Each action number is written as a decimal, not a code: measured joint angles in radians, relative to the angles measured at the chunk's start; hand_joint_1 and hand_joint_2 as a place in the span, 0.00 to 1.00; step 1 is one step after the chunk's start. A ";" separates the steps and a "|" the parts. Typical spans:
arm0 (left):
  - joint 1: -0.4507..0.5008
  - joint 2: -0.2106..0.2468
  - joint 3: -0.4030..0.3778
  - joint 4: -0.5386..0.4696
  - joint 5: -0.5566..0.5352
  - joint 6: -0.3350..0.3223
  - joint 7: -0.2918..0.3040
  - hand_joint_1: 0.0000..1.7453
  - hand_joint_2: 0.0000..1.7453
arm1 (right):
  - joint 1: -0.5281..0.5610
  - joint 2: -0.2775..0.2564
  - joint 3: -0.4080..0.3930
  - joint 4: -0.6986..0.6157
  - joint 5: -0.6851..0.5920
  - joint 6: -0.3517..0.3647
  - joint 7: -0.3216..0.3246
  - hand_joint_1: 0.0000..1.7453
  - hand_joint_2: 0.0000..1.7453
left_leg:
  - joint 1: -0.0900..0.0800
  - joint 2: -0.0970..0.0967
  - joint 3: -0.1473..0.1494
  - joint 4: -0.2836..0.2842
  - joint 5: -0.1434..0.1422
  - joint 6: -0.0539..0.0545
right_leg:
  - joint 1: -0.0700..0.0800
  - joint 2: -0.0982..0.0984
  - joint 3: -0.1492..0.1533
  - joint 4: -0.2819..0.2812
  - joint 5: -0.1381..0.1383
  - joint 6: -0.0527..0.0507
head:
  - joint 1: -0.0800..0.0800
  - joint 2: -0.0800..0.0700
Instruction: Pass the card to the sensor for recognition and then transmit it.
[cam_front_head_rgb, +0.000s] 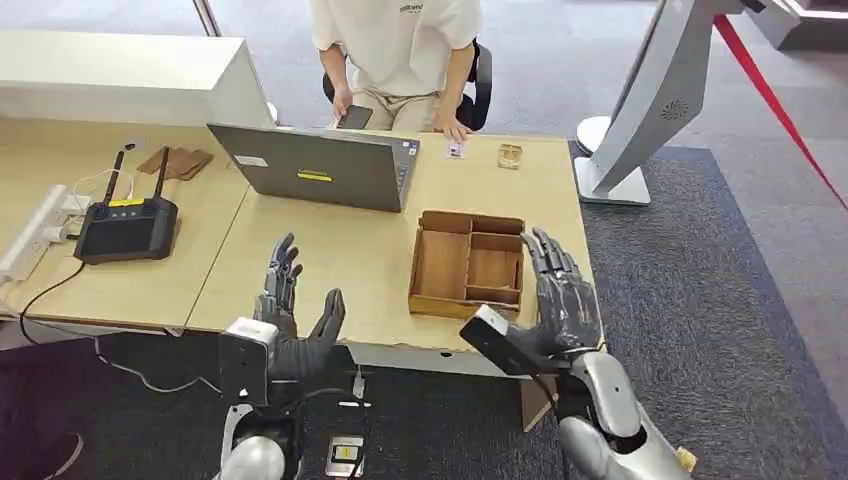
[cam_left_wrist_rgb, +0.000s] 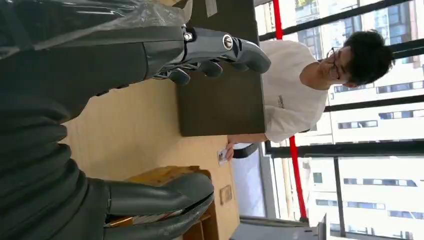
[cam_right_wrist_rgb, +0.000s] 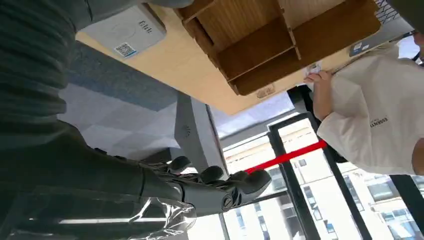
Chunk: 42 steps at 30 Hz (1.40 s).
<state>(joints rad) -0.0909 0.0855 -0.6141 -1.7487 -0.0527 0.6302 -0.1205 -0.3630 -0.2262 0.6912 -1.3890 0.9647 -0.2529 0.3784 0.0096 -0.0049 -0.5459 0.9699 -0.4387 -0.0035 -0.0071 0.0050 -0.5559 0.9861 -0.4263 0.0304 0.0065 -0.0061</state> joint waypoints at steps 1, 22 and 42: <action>-0.001 0.000 0.000 0.000 0.002 0.000 0.000 0.00 1.00 | 0.001 0.000 0.003 0.000 0.007 0.004 0.000 0.00 1.00 | 0.000 0.000 0.000 0.000 0.000 0.000 | 0.000 0.000 0.000 0.000 0.000 0.000 | 0.000 0.000; -0.075 -0.001 -0.049 0.030 0.086 0.000 -0.013 0.00 1.00 | -0.046 0.099 0.092 0.206 0.292 -0.032 0.026 0.00 1.00 | 0.000 0.000 0.000 0.000 0.000 0.000 | 0.000 0.000 0.000 0.000 0.000 0.000 | 0.000 0.000; -0.101 -0.001 -0.077 0.063 0.113 0.000 -0.027 0.00 1.00 | -0.095 0.152 0.112 0.392 0.235 -0.068 0.012 0.00 1.00 | 0.000 0.000 0.000 0.000 0.000 0.000 | 0.000 0.000 0.000 0.000 0.000 0.000 | 0.000 0.000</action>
<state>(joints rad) -0.1922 0.0843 -0.6909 -1.6857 0.0603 0.6302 -0.1476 -0.4579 -0.0744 0.8034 -0.9973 1.1994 -0.3212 0.3906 0.0096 -0.0047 -0.5462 0.9697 -0.4386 -0.0035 -0.0070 0.0050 -0.5561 0.9862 -0.4263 0.0304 0.0065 -0.0061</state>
